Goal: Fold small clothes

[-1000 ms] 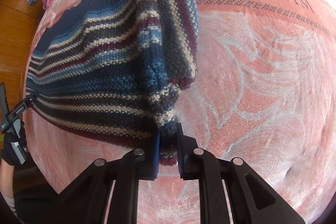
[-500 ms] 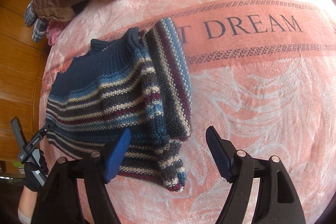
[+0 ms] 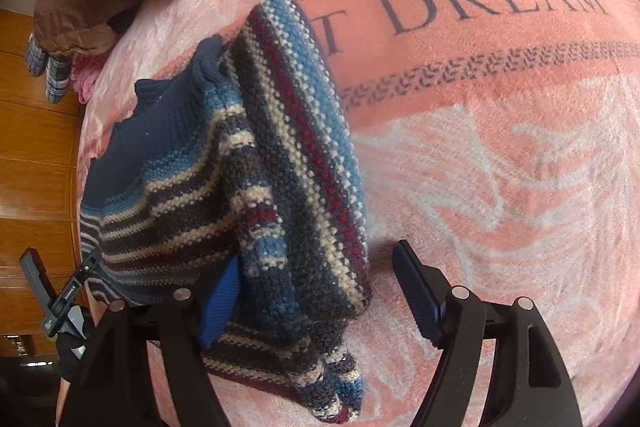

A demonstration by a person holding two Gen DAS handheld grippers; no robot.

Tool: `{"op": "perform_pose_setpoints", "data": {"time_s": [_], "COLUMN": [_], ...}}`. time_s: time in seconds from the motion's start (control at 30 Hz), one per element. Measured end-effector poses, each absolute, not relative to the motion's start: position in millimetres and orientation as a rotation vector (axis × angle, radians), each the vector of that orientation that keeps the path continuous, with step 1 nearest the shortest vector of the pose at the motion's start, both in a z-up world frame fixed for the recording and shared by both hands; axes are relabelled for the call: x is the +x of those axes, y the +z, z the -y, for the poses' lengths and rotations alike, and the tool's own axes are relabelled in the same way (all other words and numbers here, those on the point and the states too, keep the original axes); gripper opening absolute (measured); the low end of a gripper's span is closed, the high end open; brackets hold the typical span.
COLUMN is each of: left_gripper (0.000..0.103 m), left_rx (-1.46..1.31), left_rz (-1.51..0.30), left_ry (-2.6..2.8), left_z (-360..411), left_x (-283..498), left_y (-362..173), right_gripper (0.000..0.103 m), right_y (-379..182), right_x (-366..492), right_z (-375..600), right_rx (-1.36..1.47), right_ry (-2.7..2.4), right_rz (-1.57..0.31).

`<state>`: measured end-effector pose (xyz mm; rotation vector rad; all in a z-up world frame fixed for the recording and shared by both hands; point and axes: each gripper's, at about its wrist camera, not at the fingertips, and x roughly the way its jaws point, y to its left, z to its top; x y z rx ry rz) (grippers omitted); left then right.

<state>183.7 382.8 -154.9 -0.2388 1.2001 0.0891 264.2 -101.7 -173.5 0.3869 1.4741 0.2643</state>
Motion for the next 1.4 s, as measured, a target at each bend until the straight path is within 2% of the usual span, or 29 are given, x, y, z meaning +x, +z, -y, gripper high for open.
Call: {"op": "perform_pose_setpoints", "data": {"time_s": [0.07,0.13,0.2,0.4,0.67,1.23,1.4], "left_gripper": [0.078,0.079,0.08,0.08,0.08,0.083,0.082], "left_rx": [-0.232,-0.227,-0.219,-0.23,-0.244,-0.243,-0.266], "left_rz": [-1.201,-1.2,-1.198,-1.197,-1.198,-1.196,-1.199], "left_ry": [0.084,0.08,0.078,0.073,0.074,0.063,0.047], "left_z": [-382.7,-382.5,-381.8,-383.2,-385.2,-386.4,-390.0], "left_x": [184.6,185.2,185.5,187.0,188.1,188.9,190.4], "left_y": [-156.9,-159.0,-160.7,-160.4,-161.8,-165.4,-162.4], "right_gripper": [0.074,0.068,0.05,0.032,0.03,0.034,0.031], "right_y": [-173.6,-173.6,-173.6,-156.5,-161.9,-168.7,-159.4], "right_x": [264.1,264.3,263.0,261.4,262.0,261.1,263.9], "right_z": [100.7,97.7,97.0,87.0,91.3,81.3,80.7], "right_rx": [0.381,0.389,0.416,0.364,0.341,0.271,0.292], "right_ry": [0.264,0.273,0.309,0.345,0.314,0.266,0.268], "right_rz": [-1.47,-1.463,-1.459,-1.416,-1.442,-1.441,-1.445]}}
